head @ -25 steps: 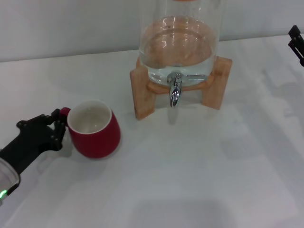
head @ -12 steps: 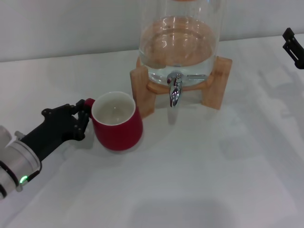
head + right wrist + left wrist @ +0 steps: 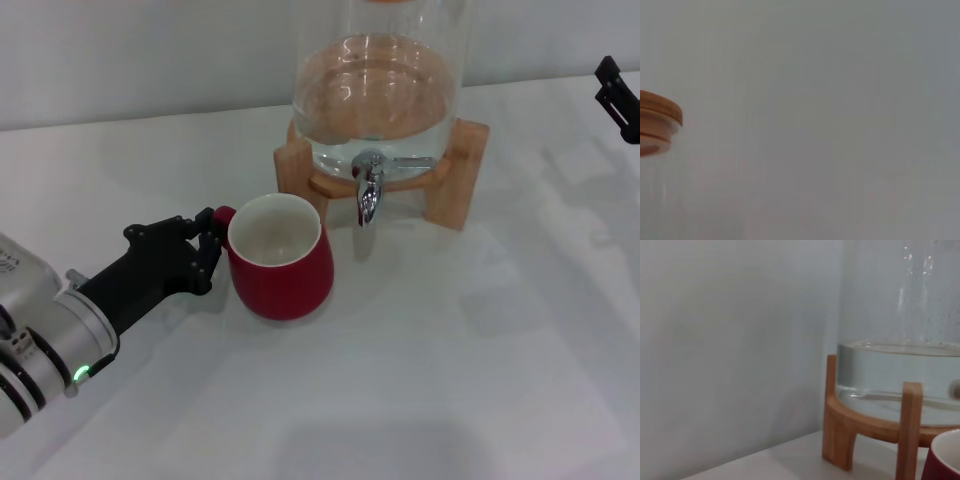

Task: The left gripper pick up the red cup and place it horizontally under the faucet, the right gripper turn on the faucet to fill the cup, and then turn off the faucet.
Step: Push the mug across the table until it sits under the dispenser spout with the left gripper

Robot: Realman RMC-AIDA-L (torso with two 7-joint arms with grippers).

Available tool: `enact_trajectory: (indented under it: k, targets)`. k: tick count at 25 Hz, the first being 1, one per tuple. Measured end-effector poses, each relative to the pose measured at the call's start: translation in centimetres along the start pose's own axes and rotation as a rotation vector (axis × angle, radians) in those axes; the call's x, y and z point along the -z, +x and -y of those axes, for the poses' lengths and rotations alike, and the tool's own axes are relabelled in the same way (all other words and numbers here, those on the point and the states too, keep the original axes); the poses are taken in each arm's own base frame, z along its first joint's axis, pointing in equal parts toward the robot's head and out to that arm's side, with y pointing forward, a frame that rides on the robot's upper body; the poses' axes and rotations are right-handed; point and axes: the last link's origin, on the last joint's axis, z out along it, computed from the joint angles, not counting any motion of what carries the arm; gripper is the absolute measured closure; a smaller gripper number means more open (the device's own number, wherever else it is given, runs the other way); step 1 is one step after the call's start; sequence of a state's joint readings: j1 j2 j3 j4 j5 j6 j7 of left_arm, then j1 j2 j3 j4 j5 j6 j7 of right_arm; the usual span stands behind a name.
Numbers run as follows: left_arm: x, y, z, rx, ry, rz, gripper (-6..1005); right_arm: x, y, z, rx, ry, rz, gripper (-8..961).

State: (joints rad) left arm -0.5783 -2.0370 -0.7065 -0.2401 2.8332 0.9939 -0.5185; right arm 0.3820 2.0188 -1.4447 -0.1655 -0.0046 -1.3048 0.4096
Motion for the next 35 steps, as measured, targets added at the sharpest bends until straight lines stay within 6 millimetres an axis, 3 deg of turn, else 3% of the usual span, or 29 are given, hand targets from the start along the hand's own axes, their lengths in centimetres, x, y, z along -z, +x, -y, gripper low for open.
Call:
enact_trajectory:
  k: [16, 35]
  targets:
    - [-2.4, 0.3, -2.1, -0.019, -0.058, 0.033, 840, -0.2, 0.0, -0.2, 0.001, -0.01, 0.001, 146]
    - [-3.6, 0.7, -3.4, -0.031, -0.111, 0.046, 830, -0.3, -0.1, -0.3, 0.001, -0.014, 0.005, 146]
